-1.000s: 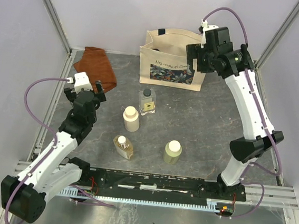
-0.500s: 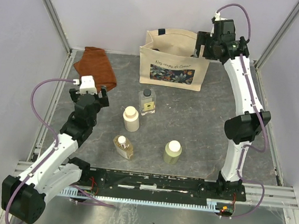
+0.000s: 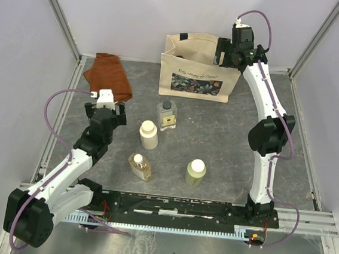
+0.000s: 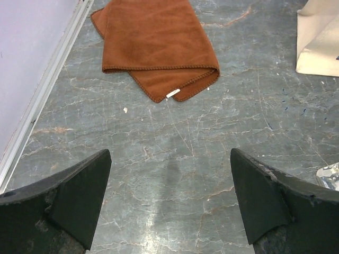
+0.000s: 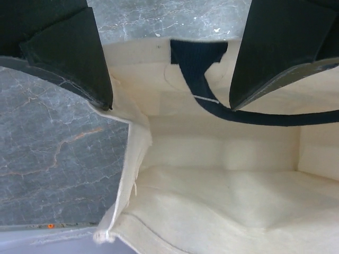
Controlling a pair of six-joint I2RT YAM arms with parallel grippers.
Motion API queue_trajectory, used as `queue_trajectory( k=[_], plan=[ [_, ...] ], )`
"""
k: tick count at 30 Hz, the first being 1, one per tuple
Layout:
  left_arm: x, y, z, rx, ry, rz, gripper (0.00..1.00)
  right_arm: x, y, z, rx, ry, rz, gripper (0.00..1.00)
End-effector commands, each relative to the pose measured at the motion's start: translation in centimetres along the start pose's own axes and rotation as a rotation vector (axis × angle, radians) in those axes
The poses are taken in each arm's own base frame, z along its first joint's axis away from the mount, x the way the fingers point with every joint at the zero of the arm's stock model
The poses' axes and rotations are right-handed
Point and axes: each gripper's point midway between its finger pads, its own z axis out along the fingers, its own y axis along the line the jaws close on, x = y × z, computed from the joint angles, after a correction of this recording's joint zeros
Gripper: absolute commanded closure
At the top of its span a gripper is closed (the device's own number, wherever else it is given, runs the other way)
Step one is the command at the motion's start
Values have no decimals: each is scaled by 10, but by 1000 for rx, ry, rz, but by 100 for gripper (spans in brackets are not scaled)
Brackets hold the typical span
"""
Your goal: Place the personal care products into the canvas bag
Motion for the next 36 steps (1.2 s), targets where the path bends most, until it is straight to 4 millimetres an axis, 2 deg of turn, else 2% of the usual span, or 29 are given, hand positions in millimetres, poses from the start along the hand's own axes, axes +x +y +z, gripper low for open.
queue_trajectory(
  k=[1,4,7,8,17,19,22,26,32,36],
  plan=[
    [-18,-5,0,32,-74,-10,1,0,-14,8,89,-25,4,3],
    [-16,-6,-1,42,-76,-9,0,10,-19,10,109,0,-21,13],
    [-15,-7,-1,45,-74,-13,0,18,-23,7,117,29,-45,34],
    [-15,-7,-1,44,-74,-13,0,21,-24,4,120,42,-52,37],
    [-13,-7,-1,46,-69,-10,0,61,-36,-31,125,187,-98,34],
    [-13,-7,0,48,-67,-9,0,60,-35,-32,115,167,-92,33],
    [-12,-7,0,47,-66,-7,0,51,-18,-21,43,135,-65,32],
    [-12,-7,-1,48,-67,-6,0,42,21,-3,-71,121,-53,28],
    [-11,-11,-2,68,-65,-5,0,58,59,28,-130,138,-58,25],
    [-11,-12,-2,74,-64,-8,1,72,72,46,-142,141,-49,23]
  ],
)
